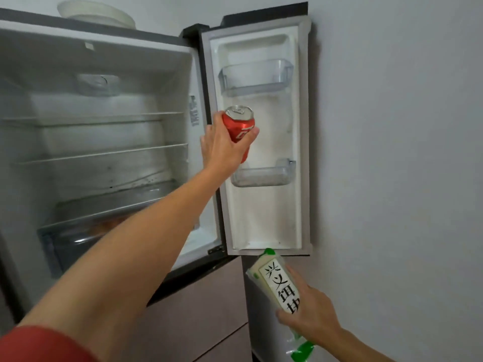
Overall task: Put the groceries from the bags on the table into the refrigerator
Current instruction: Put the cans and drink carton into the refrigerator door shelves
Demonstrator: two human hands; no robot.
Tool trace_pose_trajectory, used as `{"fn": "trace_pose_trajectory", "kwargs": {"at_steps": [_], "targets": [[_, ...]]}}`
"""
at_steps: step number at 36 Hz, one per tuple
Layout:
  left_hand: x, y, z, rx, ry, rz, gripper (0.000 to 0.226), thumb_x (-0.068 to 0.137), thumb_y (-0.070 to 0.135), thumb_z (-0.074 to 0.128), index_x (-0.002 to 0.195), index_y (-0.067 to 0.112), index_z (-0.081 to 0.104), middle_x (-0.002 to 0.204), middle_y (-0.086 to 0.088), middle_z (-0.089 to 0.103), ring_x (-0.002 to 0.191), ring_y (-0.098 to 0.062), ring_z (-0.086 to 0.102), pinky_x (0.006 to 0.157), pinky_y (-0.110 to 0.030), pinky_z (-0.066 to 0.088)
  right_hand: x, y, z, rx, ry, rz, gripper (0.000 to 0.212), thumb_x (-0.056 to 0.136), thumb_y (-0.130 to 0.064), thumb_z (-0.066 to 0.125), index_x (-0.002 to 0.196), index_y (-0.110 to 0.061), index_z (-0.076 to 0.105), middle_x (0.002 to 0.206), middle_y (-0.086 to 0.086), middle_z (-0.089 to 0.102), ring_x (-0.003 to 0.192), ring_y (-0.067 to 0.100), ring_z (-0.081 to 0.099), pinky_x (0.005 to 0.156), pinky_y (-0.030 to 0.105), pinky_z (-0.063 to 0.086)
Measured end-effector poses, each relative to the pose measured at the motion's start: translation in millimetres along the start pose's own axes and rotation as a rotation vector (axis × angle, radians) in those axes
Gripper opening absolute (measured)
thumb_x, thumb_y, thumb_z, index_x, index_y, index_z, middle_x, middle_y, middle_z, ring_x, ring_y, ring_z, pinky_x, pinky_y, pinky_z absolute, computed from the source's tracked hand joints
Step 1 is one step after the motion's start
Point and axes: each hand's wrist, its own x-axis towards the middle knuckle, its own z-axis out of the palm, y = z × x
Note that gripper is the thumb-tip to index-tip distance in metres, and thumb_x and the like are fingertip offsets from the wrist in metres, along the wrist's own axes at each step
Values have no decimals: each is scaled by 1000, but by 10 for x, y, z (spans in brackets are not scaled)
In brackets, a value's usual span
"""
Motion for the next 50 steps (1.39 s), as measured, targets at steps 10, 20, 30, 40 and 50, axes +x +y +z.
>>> {"fn": "trace_pose_trajectory", "kwargs": {"at_steps": [10, 20, 30, 40, 50], "targets": [[367, -480, 492, -249, -251, -170, 60, 79, 29, 79, 124, 17, 41, 114, 3, 53, 107, -20, 56, 90, -37, 50, 521, 56, 49, -60, 16, 11, 108, 63, -61, 70, 144, -57, -1, 94, -20, 56, 73, -5, 58, 58, 7, 46], [241, -826, 453, -324, -194, -184, 57, 82, 27, 76, 130, 28, 45, 121, 6, 51, 110, -16, 55, 96, -34, 50, 656, -90, 199, -30, -48, -28, 106, 64, -55, 73, 147, -52, 6, 89, -20, 55, 72, -2, 60, 58, 9, 48], [28, -779, 764, 16, -143, -179, 46, 90, 46, 61, 121, 17, 43, 112, 2, 47, 109, -22, 53, 94, -39, 50, 585, -39, 51, -24, -122, -117, 108, 65, -54, 72, 145, -56, 0, 93, -14, 61, 77, 5, 64, 67, 16, 54], [-123, -911, 553, 151, -103, -122, 37, 98, 45, 47, 116, 14, 54, 118, -3, 51, 108, -16, 49, 93, -35, 45, 697, 213, -29, -29, -147, -151, 107, 67, -59, 72, 150, -47, 6, 99, -13, 61, 76, 3, 62, 64, 19, 55], [-716, -1573, -716, 429, -2, -349, 31, 95, 41, 53, 106, 14, 61, 105, -4, 60, 95, -20, 58, 86, -44, 51, 1144, -345, 308, 55, -180, -301, 111, 63, -55, 76, 149, -48, 7, 99, -14, 60, 76, 5, 63, 63, 28, 59]]}}
